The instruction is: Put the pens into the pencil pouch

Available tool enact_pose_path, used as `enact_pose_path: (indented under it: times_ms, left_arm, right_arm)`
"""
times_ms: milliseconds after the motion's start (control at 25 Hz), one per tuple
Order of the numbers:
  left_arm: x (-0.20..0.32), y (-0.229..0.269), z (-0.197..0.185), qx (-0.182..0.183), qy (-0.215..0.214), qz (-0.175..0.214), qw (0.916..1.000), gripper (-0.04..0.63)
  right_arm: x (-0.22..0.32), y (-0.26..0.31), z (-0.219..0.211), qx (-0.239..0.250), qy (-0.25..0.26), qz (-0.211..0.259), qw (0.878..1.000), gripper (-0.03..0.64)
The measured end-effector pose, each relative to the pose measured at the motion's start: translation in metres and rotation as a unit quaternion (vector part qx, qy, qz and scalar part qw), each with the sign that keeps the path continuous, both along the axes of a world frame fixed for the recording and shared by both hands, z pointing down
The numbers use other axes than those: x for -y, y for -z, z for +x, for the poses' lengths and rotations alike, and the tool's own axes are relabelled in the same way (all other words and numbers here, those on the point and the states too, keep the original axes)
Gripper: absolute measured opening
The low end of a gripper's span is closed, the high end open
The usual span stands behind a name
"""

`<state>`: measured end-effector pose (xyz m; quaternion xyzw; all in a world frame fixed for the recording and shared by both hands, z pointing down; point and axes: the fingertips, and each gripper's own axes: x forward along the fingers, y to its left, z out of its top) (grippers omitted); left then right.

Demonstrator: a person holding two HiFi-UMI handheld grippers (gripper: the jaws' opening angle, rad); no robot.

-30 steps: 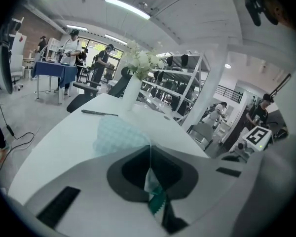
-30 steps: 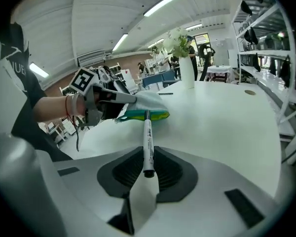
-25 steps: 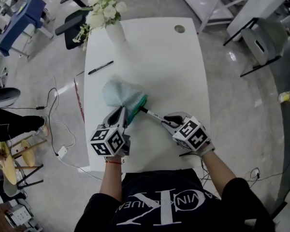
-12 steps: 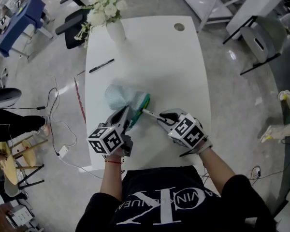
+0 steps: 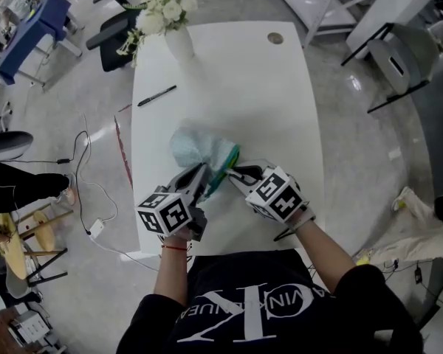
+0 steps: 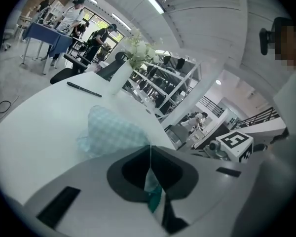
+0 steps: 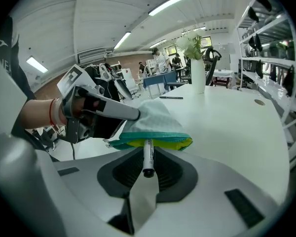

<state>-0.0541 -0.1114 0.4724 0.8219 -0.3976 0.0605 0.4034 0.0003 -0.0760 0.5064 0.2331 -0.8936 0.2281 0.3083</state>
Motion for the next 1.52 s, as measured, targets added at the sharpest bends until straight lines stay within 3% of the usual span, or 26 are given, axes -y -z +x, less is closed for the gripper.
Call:
enact_pose_path:
  times_ms: [360,600,840,1120,1320,1520]
  left_arm:
    - [-0.009,0.014,0.0,-0.067,0.012,-0.009,0.9977,0.008]
    - [-0.016,0.015,-0.003,-0.076,0.005,-0.01,0.9971,0.006]
    - [-0.018,0.004,-0.018,-0.053,0.03,-0.011,0.9981,0.006]
    - [-0.026,-0.01,-0.029,-0.059,0.045,-0.026,0.9969,0.006]
    - [-0.028,-0.01,-0.03,-0.068,0.048,-0.03,0.9961,0.006]
    - [-0.033,-0.02,-0.035,-0.022,0.04,-0.04,0.9982,0.008]
  right_arm:
    - [0.008,0.007,-0.015,0.009,-0.021,0.015,1.0,0.077]
    - [0.004,0.002,-0.028,0.019,-0.008,0.025,0.999,0.08]
    - [-0.006,-0.021,-0.033,0.004,-0.002,0.004,1.0,0.102]
    - [-0.021,-0.035,-0.025,-0.024,0.009,0.003,1.0,0.117]
    - [-0.024,-0.047,-0.023,-0.052,0.007,-0.014,0.999,0.078]
    - [-0.017,-0.034,-0.033,-0.013,0.0,-0.004,1.0,0.075]
